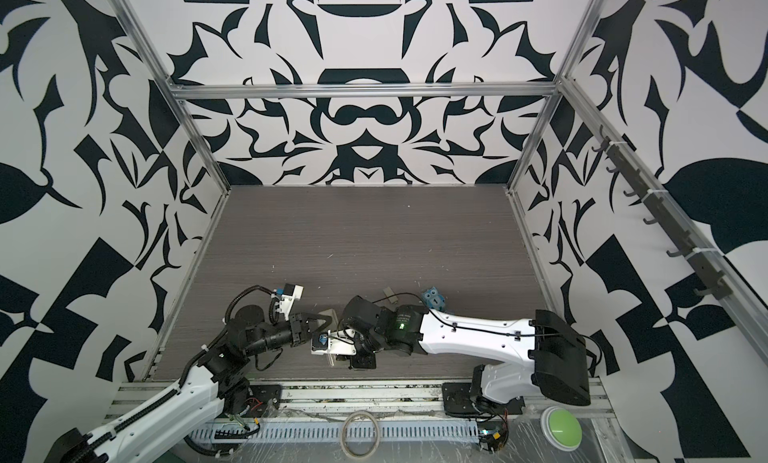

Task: Load the batteries into the remote control
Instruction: 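Press the second battery down into the compartment with the right gripper fingertips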

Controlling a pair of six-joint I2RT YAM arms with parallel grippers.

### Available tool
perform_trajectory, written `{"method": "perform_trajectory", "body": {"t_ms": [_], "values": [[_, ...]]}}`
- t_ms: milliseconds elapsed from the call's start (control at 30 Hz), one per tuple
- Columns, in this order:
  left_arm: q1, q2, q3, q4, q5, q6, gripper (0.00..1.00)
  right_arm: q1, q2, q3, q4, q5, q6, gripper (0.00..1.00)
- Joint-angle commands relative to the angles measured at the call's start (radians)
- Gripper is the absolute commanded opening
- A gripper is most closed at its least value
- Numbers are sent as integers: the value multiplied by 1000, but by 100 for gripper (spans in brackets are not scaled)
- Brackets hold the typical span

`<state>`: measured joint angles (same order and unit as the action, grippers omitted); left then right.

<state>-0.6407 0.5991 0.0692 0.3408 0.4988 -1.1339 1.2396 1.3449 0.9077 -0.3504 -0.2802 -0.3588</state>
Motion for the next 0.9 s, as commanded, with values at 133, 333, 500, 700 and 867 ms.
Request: {"method": "perform_trajectory", "body": {"t_ms": [133,333,500,700,867], "values": [[-1,0,22,70,21,-20,0,5,-21,-5,43,8,-26,17],[-1,6,20,76,21,-20,0,5,-23,-7,53,19,-34,17],[-1,16,21,85,22,-20,0,5,-27,-9,51,25,-42,17],[-1,21,21,96,24,-21,0,5,-29,-15,53,44,-52,17],[-1,26,21,102,28,-20,0,5,-10,-8,50,75,-62,17]]}}
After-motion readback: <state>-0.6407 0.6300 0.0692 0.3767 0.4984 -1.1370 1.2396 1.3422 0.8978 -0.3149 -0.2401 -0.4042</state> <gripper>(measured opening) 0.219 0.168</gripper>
